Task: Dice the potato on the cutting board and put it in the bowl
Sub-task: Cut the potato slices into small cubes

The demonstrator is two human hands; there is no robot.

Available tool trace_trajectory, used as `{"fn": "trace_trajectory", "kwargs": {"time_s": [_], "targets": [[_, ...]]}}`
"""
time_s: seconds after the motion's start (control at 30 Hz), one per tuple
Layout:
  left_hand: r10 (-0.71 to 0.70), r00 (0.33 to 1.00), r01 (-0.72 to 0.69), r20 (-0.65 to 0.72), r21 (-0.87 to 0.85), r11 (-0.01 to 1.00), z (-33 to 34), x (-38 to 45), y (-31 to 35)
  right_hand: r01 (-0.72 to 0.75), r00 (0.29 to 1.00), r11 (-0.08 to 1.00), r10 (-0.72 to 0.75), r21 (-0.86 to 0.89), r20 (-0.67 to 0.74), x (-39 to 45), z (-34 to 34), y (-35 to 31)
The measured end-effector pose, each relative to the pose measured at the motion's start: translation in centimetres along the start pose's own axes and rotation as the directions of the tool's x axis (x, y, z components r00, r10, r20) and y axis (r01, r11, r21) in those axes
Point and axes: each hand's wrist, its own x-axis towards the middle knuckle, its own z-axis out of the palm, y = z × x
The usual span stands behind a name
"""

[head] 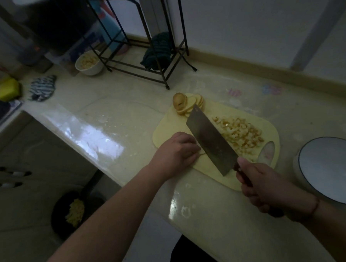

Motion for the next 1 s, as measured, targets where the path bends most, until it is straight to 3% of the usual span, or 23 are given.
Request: {"fn": "trace_trajectory", "kwargs": {"time_s": [0.1, 0.27, 0.53, 0.83, 1.0], "targets": [[-0.013, 1.000, 0.013, -0.017, 0.005, 1.000, 0.1, -0.2, 0.1, 0.026, 1.000, 0.998, -0.026, -0.054, 0.005, 0.0, -0.1, -0.3], [-0.007, 0.997, 0.012, -0.076, 0.072, 0.997, 0.1, -0.5, 1.0, 0.197, 0.967, 0.903, -0.243, -0.382, -0.074, -0.1, 0.7, -0.4], [-0.019, 0.998, 0.023, -0.053, 0.084, 0.996, 0.0, -0.5, 0.8, 0.272, 0.924, 0.817, -0.370, -0.508, -0.099, -0.2, 1.6, 0.1], [0.034, 0.995, -0.023, -0.091, 0.124, 0.992, 0.0, -0.3, 0.0, 0.250, 0.937, 0.811, -0.340, -0.528, -0.078, -0.7, 1.3, 0.7], [0.045, 0.995, -0.030, -0.086, 0.166, 0.986, -0.1, -0.1, 0.0, 0.288, 0.910, 0.782, -0.404, -0.553, -0.097, 1.6, 2.3, -0.1]]}}
